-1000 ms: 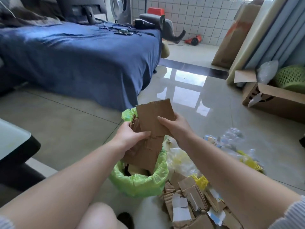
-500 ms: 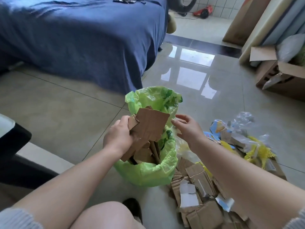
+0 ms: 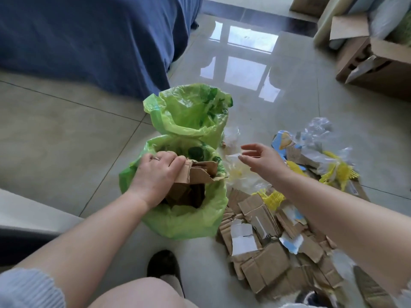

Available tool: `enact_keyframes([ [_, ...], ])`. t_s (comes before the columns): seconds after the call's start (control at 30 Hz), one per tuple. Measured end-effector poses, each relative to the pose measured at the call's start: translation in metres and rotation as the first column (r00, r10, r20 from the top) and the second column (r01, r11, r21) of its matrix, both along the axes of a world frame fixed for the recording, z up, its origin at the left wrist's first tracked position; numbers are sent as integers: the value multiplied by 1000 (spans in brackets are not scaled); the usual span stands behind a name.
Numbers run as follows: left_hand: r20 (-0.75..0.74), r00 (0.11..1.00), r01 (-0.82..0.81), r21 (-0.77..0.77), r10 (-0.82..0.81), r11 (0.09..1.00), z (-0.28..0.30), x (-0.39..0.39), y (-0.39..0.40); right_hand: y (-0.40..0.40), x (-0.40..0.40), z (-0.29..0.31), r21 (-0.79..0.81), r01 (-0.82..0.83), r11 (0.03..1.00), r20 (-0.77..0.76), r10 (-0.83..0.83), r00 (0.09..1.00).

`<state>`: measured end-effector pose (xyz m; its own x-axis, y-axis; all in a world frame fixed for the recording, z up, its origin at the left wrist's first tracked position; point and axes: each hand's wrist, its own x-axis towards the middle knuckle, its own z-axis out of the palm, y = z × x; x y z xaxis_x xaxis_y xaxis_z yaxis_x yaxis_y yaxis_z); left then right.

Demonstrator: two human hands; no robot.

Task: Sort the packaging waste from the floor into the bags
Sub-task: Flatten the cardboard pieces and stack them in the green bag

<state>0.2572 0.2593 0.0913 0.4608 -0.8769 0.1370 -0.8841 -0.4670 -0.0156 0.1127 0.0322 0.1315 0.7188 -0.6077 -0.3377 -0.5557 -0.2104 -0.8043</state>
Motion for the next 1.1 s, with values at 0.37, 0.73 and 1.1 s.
enact_keyframes([
  [0.37, -322, 893, -145, 452, 313, 880, 29, 11, -13, -48, -46, -13, -165, -324, 931, -342, 254, 905],
  [0.73, -781, 623, 326, 210, -42, 922, 44, -155, -116, -71, -90, -82, 44, -465, 884, -565, 406, 719],
  [1.1, -702, -106, -728, 537, 704, 426, -134, -208, -83, -46, -127, -190, -228, -244, 942, -508, 99, 856],
])
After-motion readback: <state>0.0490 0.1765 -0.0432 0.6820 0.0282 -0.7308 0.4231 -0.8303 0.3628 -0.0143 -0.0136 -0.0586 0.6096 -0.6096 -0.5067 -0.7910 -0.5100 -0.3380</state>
